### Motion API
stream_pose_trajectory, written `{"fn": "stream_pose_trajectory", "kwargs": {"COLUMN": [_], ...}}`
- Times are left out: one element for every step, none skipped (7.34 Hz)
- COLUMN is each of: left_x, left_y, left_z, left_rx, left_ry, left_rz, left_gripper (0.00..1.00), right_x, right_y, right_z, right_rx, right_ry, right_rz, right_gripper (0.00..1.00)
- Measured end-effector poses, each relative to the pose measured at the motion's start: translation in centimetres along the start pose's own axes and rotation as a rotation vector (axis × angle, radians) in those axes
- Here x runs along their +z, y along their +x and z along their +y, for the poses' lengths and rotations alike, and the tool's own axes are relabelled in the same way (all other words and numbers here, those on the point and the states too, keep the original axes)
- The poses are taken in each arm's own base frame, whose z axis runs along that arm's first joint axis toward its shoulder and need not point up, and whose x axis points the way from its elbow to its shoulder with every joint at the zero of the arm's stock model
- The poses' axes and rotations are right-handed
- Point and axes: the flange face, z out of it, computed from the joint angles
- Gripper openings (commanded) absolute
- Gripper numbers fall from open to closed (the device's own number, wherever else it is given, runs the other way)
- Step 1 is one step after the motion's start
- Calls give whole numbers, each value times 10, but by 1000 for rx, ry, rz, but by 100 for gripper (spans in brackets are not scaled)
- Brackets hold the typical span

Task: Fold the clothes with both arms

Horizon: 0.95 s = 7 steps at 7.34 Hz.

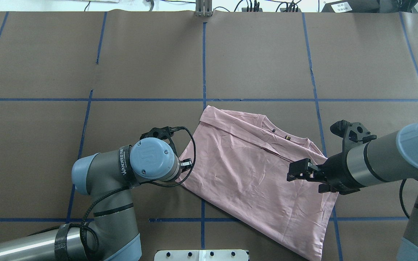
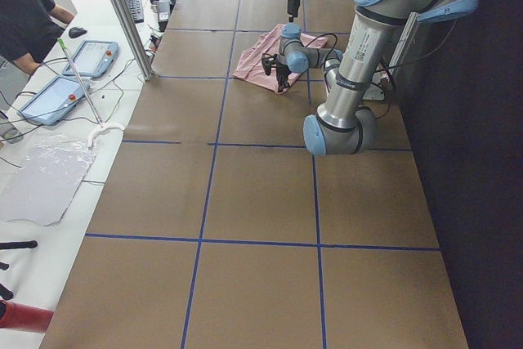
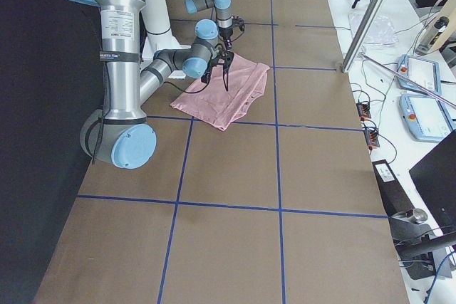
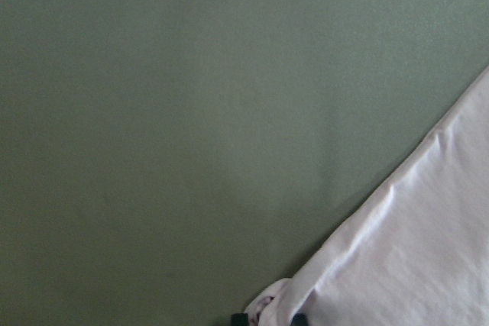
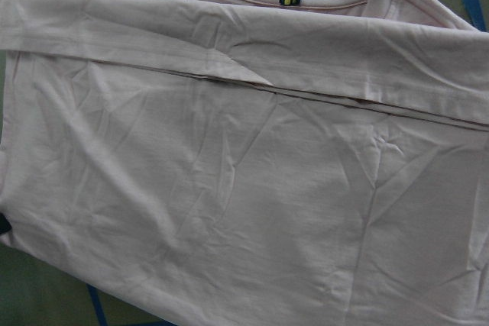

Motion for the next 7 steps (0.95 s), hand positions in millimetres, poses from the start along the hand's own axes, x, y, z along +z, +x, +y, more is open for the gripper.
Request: {"fn": "stream_pose_trajectory", "kwargs": {"left_x": [-3,-7,-13,-20,-26,-27,-22], "left_y": [0,0,-2,-5,-7,-6,1], "left_z": [-3,-13,-37,-69,-102,-135,-173], "left_rx": [-2,-11,-22,-25,-18,3,29], "left_ry": [3,15,42,80,134,196,250], "left_rz": [3,5,8,7,5,-1,-2], "left_gripper": [0,0,0,0,0,0,0], "right_x": [1,2,4,4,0,-6,-12], "right_y": [0,1,1,0,-1,-2,-3], "right_z": [-1,-1,-3,-4,-7,-11,-14], "right_rx": [1,2,2,2,5,9,13], "right_ry": [0,3,9,14,23,35,46], "right_rz": [1,4,6,4,-3,-13,-21], "right_gripper": [100,100,100,100,100,100,100]}}
